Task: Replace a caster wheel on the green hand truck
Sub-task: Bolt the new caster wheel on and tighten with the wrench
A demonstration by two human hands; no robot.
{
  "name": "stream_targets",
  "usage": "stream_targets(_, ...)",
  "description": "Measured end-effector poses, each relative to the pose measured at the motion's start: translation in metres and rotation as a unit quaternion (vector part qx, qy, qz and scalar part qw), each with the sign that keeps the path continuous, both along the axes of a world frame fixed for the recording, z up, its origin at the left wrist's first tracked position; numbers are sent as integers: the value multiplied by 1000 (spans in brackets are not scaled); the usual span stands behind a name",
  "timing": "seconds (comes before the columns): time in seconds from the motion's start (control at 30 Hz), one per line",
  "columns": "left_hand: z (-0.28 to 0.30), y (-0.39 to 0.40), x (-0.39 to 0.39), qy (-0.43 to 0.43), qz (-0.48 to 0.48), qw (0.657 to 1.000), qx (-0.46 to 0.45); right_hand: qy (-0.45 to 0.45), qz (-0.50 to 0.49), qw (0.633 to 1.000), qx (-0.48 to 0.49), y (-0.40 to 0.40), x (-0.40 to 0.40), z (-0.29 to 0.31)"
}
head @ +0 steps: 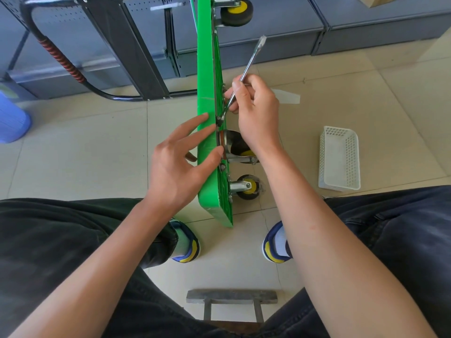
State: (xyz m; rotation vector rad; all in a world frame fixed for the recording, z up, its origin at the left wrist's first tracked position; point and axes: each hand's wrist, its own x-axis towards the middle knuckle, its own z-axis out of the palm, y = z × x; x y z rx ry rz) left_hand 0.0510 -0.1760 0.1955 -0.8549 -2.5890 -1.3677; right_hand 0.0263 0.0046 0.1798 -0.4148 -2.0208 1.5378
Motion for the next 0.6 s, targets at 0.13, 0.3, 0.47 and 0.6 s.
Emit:
stream_targets(0.13,0,0,0,0,-1,1000,-1,-48,26,998,-36,5,-11,6)
stream_targets(0.3,-1,0,0,1,-1,1000,2,-137,46,984,-109,14,-24,1)
stream_targets(0.47,-1,0,0,-5,0,1000,4,-224,56,947,-222,23,-34,-8)
stream_targets(0.6,1,0,1,-7,-2,1000,3,-222,49,946,-231,29,-31,-5)
